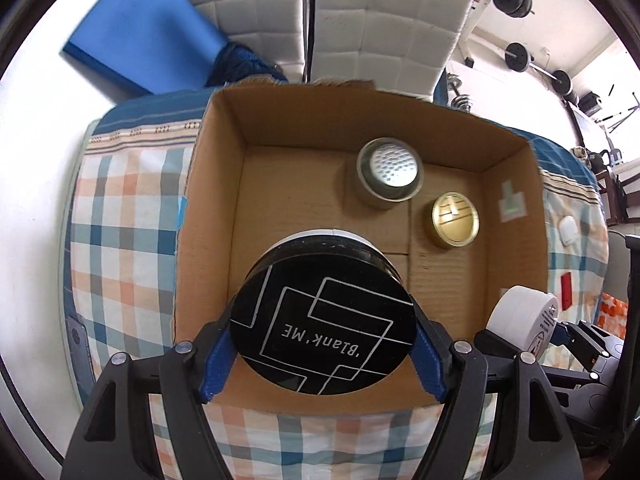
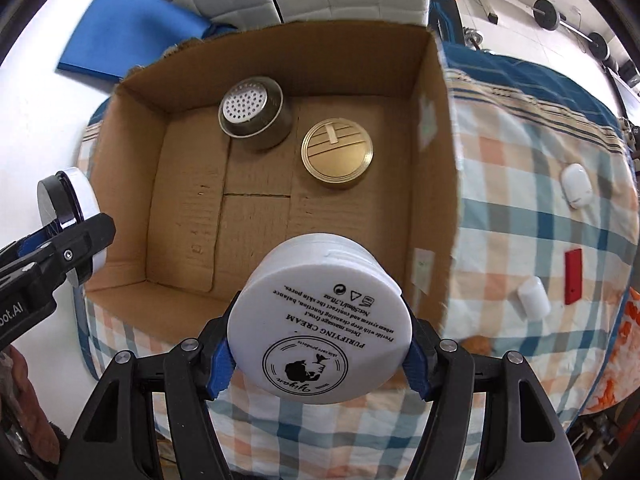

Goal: Organize rigid objects
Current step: 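Carry the black tin and white jar into the box and release both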

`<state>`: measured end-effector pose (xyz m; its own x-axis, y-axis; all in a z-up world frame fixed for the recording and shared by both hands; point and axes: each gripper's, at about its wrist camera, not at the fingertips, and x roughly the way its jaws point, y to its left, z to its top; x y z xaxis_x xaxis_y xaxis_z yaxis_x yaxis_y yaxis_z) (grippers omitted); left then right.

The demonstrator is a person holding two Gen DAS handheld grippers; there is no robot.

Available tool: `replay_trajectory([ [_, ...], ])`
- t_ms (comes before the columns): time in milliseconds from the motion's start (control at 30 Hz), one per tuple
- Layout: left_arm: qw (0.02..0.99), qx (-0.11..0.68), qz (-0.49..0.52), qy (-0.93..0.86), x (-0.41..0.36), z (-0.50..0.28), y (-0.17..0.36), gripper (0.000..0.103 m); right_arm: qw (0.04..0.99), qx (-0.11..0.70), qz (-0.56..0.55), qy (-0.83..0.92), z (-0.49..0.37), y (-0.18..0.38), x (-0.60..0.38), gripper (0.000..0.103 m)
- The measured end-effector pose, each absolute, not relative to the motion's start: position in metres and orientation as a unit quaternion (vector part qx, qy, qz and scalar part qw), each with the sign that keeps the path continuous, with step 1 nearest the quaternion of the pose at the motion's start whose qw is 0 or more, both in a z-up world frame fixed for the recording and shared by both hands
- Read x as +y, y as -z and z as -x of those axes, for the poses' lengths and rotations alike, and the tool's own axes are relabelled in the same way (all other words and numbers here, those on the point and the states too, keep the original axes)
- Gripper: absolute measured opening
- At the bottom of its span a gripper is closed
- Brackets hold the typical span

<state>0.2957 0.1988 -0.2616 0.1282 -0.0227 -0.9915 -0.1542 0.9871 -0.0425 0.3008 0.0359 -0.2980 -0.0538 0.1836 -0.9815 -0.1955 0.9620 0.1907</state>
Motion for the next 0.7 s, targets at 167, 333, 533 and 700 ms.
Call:
replay_trajectory([
  [167,0.721,0.687,0.075,-0.040,0.215,-0.314,0.303,0.073,0.658,0.743,0.013,-0.116,-0.322,0.351,0.057,0.070],
  [333,0.700,0.710,0.066,-0.038,0.217,-0.335,0.340,0.073,0.649,0.755,0.037,-0.093,-0.340,0.387,0.072,0.070],
  [533,0.683,0.726,0.071,-0.039,0.222,-0.352,0.370,0.073,0.656,0.751,0.027,-0.071,-0.359,0.404,0.077,0.070],
  [700,0.681,0.727,0.075,-0.035,0.226,-0.364,0.378,0.073,0.661,0.747,0.033,-0.064,-0.371,0.407,0.084,0.070],
])
